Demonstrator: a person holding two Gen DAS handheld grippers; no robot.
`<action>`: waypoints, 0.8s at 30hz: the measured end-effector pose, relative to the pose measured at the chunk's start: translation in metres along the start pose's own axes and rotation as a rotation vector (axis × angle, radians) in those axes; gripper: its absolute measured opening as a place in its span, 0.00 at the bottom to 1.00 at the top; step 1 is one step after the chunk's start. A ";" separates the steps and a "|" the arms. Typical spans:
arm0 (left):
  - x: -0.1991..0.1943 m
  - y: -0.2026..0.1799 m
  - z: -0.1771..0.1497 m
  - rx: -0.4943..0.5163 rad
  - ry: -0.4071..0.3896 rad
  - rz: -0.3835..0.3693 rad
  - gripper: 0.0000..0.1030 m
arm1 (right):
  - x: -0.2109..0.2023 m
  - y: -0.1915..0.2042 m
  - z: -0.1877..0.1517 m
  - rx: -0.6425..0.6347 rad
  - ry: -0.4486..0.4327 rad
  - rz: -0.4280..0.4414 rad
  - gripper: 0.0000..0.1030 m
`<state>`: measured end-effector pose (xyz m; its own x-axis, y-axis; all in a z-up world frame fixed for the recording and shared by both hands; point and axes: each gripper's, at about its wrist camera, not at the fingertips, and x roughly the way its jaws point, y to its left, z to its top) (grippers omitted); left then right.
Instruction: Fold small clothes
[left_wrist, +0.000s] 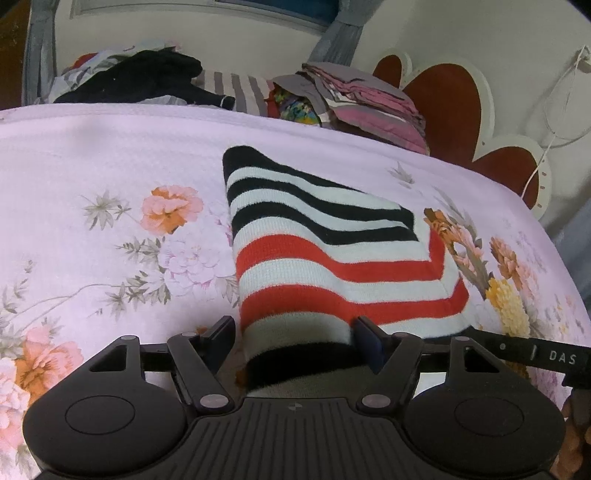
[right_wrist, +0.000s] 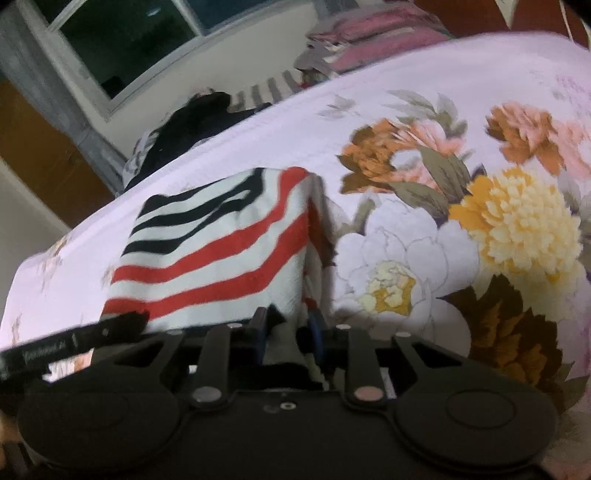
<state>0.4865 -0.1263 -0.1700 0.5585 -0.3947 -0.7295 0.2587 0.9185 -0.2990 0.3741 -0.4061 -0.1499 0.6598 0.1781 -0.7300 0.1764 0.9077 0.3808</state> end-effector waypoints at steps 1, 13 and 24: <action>-0.003 0.000 -0.001 -0.004 0.000 -0.004 0.68 | -0.004 0.001 -0.001 -0.005 -0.002 0.003 0.28; -0.021 0.005 -0.027 0.000 0.057 -0.052 0.68 | -0.028 -0.014 -0.027 0.025 0.039 0.037 0.41; -0.024 0.006 -0.032 0.072 0.039 -0.057 0.59 | -0.031 -0.018 -0.044 0.087 0.082 0.102 0.19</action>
<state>0.4499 -0.1109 -0.1740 0.5105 -0.4442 -0.7363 0.3459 0.8900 -0.2971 0.3183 -0.4108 -0.1589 0.6160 0.3014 -0.7278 0.1769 0.8474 0.5006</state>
